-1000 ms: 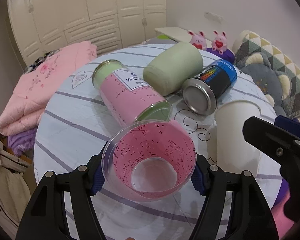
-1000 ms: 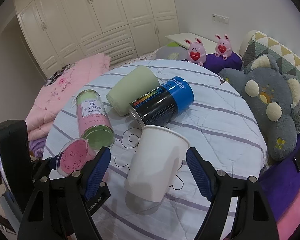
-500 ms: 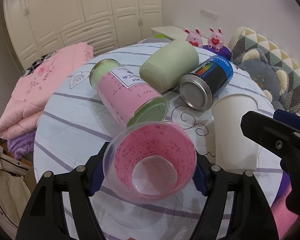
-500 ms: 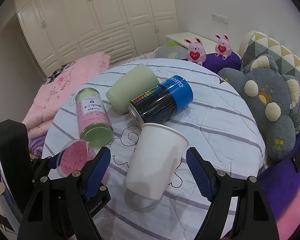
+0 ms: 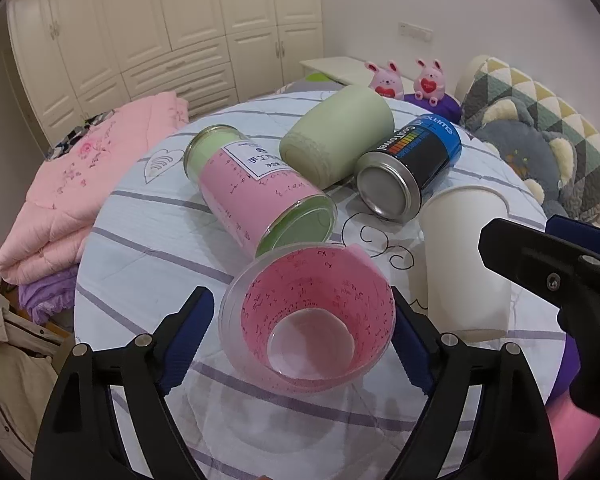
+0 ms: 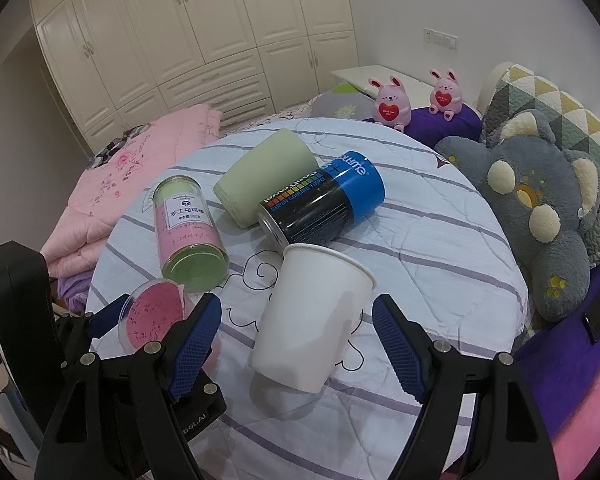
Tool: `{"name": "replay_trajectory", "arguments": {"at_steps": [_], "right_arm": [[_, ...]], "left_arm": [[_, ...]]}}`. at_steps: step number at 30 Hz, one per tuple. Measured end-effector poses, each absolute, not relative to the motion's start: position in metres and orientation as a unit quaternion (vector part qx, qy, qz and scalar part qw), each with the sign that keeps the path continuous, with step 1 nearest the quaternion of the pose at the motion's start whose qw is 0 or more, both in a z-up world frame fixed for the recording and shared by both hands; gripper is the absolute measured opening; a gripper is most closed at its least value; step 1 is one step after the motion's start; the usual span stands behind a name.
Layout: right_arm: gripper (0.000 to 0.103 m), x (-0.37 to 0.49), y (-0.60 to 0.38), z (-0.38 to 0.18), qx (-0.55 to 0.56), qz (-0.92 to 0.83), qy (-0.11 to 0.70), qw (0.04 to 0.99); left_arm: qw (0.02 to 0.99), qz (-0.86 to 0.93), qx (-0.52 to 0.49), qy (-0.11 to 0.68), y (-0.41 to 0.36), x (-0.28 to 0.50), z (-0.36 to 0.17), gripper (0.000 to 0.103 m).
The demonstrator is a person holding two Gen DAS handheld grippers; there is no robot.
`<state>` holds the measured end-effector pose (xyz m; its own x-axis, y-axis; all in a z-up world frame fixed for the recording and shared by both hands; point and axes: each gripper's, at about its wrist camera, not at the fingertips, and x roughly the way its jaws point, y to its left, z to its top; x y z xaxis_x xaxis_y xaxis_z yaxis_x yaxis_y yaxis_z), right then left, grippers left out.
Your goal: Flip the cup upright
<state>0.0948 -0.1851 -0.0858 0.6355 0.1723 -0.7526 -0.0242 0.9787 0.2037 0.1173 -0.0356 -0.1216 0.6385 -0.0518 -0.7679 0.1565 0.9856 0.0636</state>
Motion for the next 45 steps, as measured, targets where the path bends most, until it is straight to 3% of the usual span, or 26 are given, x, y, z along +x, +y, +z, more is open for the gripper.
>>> {"name": "replay_trajectory", "arguments": {"at_steps": [27, 45], "right_arm": [[0.079, 0.050, -0.177, -0.046, 0.065, 0.059, 0.364, 0.927], [0.082, -0.035, -0.180, -0.015, 0.029, 0.076, 0.188, 0.979]], "left_arm": [[0.930, -0.048, 0.052, 0.360, -0.017, 0.056, -0.073, 0.095], [0.970, -0.024, 0.014, 0.240, -0.003, -0.031, -0.024, 0.103]]}}
